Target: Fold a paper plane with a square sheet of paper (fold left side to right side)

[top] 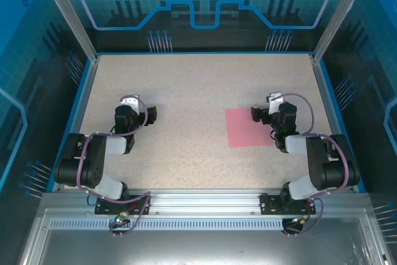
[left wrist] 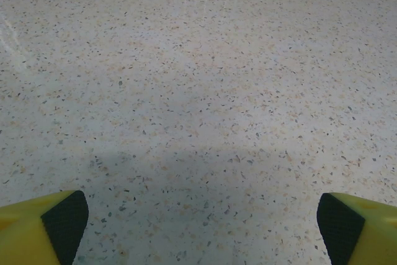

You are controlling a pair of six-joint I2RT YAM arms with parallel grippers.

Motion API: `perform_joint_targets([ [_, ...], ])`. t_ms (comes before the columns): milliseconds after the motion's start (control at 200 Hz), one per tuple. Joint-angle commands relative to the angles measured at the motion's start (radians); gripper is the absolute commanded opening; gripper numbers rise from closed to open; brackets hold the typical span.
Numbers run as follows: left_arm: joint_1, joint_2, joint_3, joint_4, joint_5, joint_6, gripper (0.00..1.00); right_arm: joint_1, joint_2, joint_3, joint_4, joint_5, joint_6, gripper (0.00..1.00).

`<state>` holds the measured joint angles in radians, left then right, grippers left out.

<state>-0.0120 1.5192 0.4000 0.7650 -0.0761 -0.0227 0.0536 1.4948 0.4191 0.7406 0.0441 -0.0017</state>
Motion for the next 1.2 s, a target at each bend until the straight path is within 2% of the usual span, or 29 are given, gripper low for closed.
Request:
perform_joint_targets([
  [0, 0.011, -0.006, 0.022, 0.006, 0.023, 0.021, 0.99, 0.0, 0.009, 0.019, -0.001, -0.012, -0.014, 0.99],
  [650, 0.011, -0.007, 0.02, 0.007, 0.025, 0.021, 0.99, -0.019, 0.007, 0.014, 0.003, -0.047, -0.002, 0.99],
  [740, 0.008, -0.038, 0.028, -0.024, 0.026, 0.023, 0.99, -0.019, -0.016, 0.025, -0.028, -0.01, 0.014, 0.99],
  [835, 0.0, -0.136, 0.042, -0.127, 0.009, 0.023, 0.99, -0.02, -0.115, 0.068, -0.202, 0.014, 0.026, 0.99],
  [925, -0.029, -0.249, 0.091, -0.328, -0.023, -0.013, 0.99, -0.014, -0.192, 0.132, -0.402, 0.021, 0.061, 0.99],
  [1040, -0.091, -0.361, 0.161, -0.547, -0.016, -0.138, 0.99, 0.031, -0.246, 0.205, -0.655, 0.031, 0.104, 0.99],
  [1195, -0.19, -0.402, 0.249, -0.817, 0.018, -0.348, 0.99, 0.141, -0.262, 0.286, -0.942, 0.074, 0.153, 0.99],
])
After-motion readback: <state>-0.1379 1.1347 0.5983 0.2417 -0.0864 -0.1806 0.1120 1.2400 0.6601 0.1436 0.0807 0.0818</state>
